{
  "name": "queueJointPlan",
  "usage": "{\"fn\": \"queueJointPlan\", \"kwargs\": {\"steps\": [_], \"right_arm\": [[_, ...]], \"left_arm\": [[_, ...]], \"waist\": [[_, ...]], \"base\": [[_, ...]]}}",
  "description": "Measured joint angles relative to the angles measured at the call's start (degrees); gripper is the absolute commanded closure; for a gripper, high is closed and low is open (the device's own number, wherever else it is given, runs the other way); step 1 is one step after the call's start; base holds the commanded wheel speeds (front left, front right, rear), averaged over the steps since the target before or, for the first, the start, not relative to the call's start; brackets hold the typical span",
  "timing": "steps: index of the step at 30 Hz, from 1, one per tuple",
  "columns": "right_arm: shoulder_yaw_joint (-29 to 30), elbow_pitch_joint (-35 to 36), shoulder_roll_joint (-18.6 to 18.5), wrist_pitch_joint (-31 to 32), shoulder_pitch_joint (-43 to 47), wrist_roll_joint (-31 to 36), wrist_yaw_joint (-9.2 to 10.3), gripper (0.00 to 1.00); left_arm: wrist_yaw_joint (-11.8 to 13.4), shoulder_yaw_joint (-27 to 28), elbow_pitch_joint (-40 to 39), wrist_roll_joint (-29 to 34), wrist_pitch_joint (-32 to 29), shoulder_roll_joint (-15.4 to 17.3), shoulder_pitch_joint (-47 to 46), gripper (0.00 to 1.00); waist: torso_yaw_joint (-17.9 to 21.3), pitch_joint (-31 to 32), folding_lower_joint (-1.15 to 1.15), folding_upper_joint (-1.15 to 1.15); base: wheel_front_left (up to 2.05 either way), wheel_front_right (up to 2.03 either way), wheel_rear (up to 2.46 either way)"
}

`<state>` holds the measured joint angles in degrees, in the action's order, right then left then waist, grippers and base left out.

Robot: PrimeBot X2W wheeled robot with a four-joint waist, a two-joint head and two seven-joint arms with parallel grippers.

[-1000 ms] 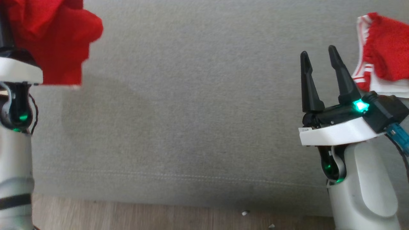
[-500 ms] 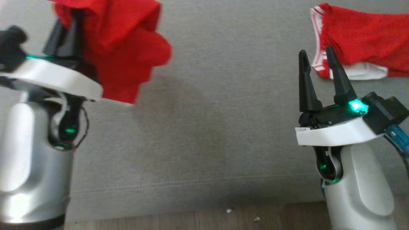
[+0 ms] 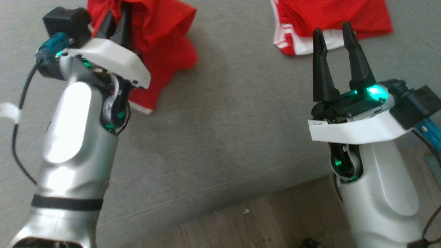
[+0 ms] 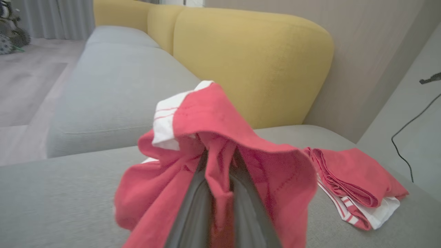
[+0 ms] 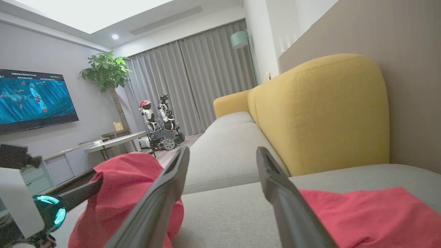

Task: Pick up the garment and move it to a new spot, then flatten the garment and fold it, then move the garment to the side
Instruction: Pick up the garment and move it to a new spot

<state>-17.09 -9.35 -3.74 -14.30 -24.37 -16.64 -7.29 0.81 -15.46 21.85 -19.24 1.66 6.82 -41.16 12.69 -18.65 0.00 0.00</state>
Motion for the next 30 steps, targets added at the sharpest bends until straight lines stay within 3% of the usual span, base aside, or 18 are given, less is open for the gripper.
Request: {"fn": "queueJointPlan", "kwargs": {"steps": [2, 3, 4, 5, 9, 13, 23, 30], "right_arm": [[-0.38, 0.04, 0.01, -0.05, -0.82, -0.7, 0.0, 0.0], [-0.62, 0.08, 0.01, -0.07, -1.25, -0.89, 0.0, 0.0], [-0.93, 0.09, 0.0, -0.08, -1.64, -1.03, 0.0, 0.0], [-1.32, 0.11, 0.0, -0.16, -1.9, -1.34, 0.0, 0.0], [-1.65, 0.37, 0.02, -0.24, -1.98, -1.88, 0.0, 0.0], [-0.79, 0.53, 0.02, -0.24, -1.97, -1.85, 0.0, 0.0], [1.25, -0.87, 0.03, -0.25, -1.24, 0.74, 0.0, 0.0], [2.22, -3.05, 0.04, -0.12, 1.79, 3.41, 0.0, 0.0]], "left_arm": [[0.22, -0.48, 3.69, 0.38, 1.3, -0.88, -1.75, 1.0], [0.43, -0.66, 5.47, 0.77, 2.14, -1.31, -2.64, 0.79], [0.73, -1.02, 7.2, 1.29, 2.97, -1.57, -3.61, 0.44], [0.73, -1.32, 8.96, 1.62, 3.8, -1.81, -4.6, 0.0], [0.12, -2.58, 14.97, 2.01, 5.72, -2.61, -7.22, 0.0], [-0.82, -3.33, 18.31, 1.99, 8.39, -3.22, -7.61, 0.0], [-2.38, -1.35, 15.78, -0.09, 12.26, -2.09, -6.05, 0.0], [-2.33, 0.19, 6.81, 0.22, 12.65, 1.55, 4.44, 0.0]], "waist": [[2.0, -0.95, 0.0, 0.0], [2.95, -1.43, 0.0, 0.0], [3.86, -1.89, 0.0, 0.0], [4.72, -2.35, 0.0, 0.0], [7.05, -3.73, 0.0, 0.0], [6.65, -3.84, 0.0, 0.0], [-0.8, -0.9, 0.0, 0.0], [-7.02, 2.67, 0.0, 0.0]], "base": [[0.0, 0.0, 0.0], [0.0, 0.0, 0.0], [0.0, 0.0, 0.0], [0.0, 0.0, 0.0], [0.0, 0.0, 0.0], [0.0, 0.0, 0.0], [0.0, 0.0, 0.0], [0.0, 0.0, 0.0]]}}
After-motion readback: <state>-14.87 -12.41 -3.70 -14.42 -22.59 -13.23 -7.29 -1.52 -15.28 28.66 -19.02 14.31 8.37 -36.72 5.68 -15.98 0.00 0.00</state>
